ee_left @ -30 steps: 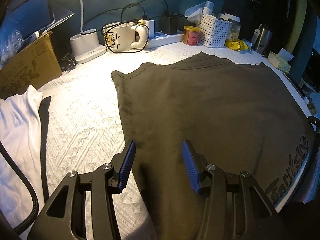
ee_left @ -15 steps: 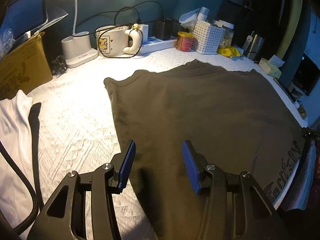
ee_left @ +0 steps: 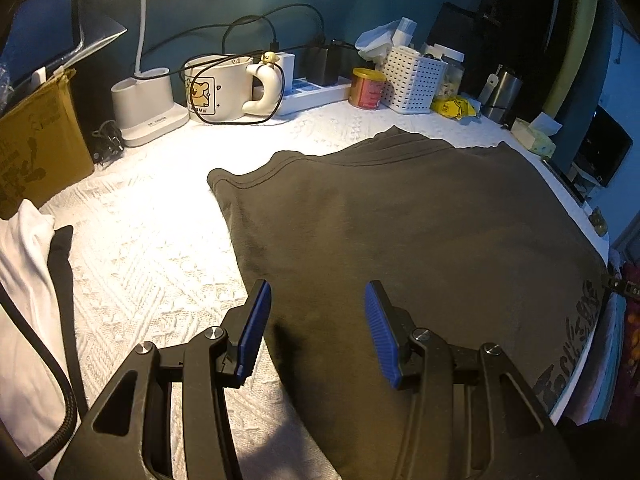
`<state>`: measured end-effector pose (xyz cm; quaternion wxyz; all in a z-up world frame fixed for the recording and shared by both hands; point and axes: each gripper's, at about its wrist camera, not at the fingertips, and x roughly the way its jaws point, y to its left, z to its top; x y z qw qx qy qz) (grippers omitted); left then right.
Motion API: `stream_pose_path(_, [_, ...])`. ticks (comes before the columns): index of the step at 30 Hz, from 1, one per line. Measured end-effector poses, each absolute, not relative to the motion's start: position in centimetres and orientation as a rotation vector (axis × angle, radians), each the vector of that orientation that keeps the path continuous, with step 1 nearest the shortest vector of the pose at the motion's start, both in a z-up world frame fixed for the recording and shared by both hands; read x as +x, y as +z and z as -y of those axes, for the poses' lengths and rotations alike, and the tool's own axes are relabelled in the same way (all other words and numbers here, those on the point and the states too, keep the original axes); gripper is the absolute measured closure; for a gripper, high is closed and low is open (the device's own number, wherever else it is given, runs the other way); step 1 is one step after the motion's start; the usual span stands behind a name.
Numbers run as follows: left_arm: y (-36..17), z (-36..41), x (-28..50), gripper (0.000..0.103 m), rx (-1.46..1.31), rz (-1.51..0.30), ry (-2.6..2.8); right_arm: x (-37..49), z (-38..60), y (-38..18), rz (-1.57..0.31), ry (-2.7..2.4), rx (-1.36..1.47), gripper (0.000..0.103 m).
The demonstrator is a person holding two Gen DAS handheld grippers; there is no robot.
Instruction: Fold small clothes
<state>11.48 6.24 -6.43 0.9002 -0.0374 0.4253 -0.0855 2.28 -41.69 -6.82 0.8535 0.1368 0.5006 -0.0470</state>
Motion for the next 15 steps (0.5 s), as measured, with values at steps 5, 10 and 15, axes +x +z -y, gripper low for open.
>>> stream_pose_path(5, [-6.5,-6.4,11.3,0.055,-0.071,-0.887,-0.176,2.5,41.4,-7.5,-1.066,-0.095,0.331,0.045])
stream_pose_path(10, [-6.7,-7.3,10.8,0.055,-0.088,-0.9,-0.135,3.9,40.9,-7.2,-1.035,-0.076,0.337,0.043])
stream_pose_path(15, [-6.8,-7.6,10.7,0.055,-0.103,-0.912,-0.096,5.6,40.2,-7.6,-1.014,-0.048,0.328,0.027])
